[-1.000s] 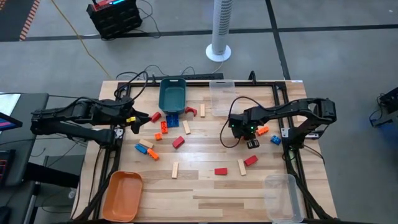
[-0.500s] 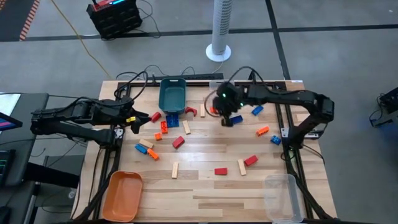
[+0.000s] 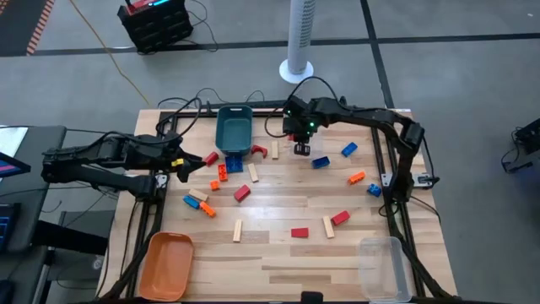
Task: Sort blocks
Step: Put the orange game piece into the top transparent bin
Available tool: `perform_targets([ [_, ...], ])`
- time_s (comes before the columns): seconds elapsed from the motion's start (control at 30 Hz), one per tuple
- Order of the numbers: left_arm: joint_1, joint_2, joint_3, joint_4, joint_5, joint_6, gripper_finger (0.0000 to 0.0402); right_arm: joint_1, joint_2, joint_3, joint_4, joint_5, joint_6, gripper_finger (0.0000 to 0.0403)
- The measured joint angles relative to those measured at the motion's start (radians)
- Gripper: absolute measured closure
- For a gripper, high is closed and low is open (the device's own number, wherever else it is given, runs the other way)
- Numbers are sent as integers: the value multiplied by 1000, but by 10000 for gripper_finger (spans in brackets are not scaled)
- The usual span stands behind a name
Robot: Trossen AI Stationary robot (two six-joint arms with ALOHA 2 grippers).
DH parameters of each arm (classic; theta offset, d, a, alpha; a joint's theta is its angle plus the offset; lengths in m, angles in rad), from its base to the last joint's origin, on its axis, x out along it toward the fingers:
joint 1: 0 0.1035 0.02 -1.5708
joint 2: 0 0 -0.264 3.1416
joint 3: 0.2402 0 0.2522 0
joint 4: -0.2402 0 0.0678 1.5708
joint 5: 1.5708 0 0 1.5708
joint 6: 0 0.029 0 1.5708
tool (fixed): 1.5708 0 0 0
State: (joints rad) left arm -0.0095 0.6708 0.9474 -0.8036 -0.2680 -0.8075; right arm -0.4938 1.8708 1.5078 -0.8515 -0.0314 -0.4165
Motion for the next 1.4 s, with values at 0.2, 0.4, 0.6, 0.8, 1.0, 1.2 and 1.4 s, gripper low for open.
perform_targets([
  [0.2,0,0,0,0,0,12,244,-21,54,0,-8,-12,-13,344],
  [0.4,0,0,0,-2,0,21,244,-42,124,-1,-20,-17,-29,329],
  [0.6,0,0,0,-2,-2,22,244,-60,146,0,-57,-26,-18,239],
  [0.8,0,0,0,-3,-2,25,244,-85,81,19,-84,-18,9,173],
  [1.0,0,0,0,-3,48,10,244,-112,-163,-33,-135,-71,50,177],
  [1.2,0,0,0,-3,62,0,244,-130,-480,-334,-59,-79,139,197],
  [1.4,0,3,0,-2,50,13,244,-65,-662,-513,-103,-74,189,202],
])
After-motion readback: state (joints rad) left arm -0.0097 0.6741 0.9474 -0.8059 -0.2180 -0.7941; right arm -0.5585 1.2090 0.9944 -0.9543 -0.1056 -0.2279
